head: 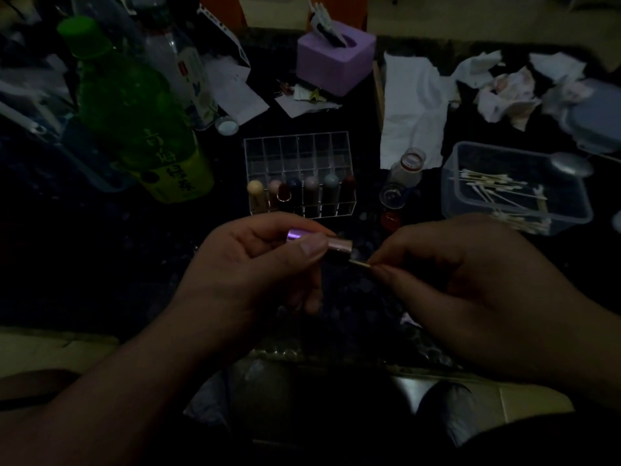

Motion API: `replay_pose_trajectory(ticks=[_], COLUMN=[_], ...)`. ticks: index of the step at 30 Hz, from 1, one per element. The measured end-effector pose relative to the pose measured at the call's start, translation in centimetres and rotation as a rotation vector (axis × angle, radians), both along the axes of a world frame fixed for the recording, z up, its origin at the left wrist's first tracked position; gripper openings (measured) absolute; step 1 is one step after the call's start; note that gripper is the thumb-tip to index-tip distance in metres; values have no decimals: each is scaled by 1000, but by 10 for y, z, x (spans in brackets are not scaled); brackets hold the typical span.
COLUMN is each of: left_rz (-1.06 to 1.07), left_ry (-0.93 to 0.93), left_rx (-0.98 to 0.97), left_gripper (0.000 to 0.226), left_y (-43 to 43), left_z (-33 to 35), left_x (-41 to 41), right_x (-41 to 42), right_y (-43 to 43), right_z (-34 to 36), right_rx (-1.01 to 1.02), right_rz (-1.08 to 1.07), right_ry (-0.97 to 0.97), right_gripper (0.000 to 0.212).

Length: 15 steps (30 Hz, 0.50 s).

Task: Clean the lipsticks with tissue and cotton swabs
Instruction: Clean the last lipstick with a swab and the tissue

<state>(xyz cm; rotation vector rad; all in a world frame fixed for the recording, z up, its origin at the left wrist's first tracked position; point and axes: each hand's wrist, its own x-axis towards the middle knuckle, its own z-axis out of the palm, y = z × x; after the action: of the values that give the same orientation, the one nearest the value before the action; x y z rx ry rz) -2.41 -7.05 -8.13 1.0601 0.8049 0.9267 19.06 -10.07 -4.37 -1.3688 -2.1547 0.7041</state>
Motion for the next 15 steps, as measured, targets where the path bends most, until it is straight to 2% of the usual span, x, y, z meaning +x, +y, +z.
replay_pose_trajectory(ticks=[4, 8, 15], left_rz=[-31, -28, -35], left_ry=[22, 9, -63], left_rx=[-13, -15, -43], left_gripper=[22, 25, 25], left_y=[0, 1, -1], left_z=[-1, 0, 0], left_x=[0, 2, 3], right_x=[4, 2, 5], right_y=[-1, -2, -1], right_z=[4, -2, 4], right_rx=[17, 100, 1], right_rz=[47, -68, -59], right_ry=[70, 137, 54], right_gripper=[10, 10, 13])
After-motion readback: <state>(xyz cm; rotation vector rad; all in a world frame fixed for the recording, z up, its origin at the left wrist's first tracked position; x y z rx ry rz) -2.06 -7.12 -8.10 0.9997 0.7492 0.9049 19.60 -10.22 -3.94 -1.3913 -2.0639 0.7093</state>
